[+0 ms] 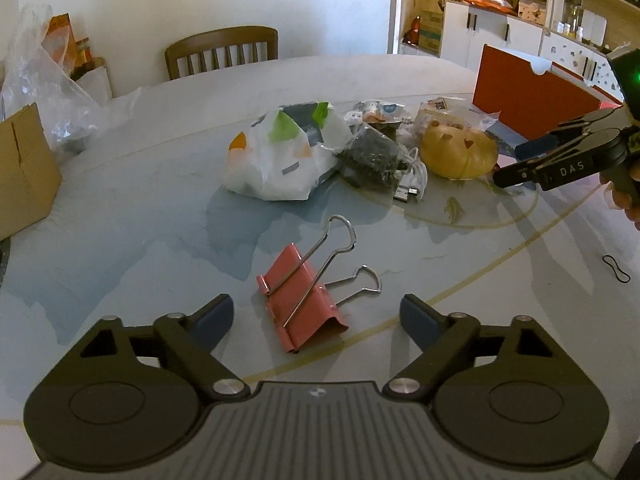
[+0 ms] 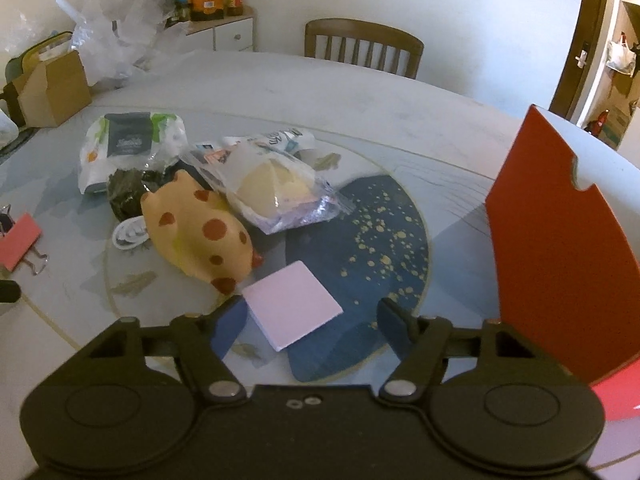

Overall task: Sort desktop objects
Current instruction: 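Grasp the pink binder clip with the left tool while the right grasps the pink sticky-note pad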

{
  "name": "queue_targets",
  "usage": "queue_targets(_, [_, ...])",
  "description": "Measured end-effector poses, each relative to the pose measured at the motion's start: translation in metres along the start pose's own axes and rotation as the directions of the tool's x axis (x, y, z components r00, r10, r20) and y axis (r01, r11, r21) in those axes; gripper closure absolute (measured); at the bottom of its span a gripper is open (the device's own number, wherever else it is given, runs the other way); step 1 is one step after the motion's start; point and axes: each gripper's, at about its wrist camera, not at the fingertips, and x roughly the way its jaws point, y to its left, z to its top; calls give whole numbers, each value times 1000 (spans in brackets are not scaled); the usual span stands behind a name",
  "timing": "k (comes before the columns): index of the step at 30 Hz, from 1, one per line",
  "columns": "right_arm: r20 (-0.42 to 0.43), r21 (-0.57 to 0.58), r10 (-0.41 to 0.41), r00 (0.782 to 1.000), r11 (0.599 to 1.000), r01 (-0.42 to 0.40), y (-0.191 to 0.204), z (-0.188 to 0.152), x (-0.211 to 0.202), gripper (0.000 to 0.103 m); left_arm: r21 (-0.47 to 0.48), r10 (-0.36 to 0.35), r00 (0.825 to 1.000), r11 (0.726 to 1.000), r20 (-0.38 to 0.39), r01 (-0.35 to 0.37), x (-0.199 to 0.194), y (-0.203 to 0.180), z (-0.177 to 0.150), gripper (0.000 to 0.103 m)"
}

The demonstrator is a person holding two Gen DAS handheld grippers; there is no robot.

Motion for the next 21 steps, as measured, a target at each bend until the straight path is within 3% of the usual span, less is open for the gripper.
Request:
queue_targets(4, [2, 15, 18, 1000, 1000, -18, 0, 2, 2, 38, -4, 6, 1000, 1000, 3, -6, 0, 0, 0, 18])
queue_targets(9, [3, 38, 39, 999, 999, -39, -3, 2, 3, 38, -4, 9, 1000, 1000, 10, -9, -1, 1, 2, 32])
queue_targets(15, [9, 33, 51, 999, 998, -51, -1, 1, 1, 48, 2, 3, 1000, 1000, 16, -3, 0, -2, 6, 58])
queue_targets(21, [8, 22, 42, 999, 999, -43, 4, 1, -2, 53, -4, 6, 1000, 1000, 16, -6, 1, -5, 9, 62])
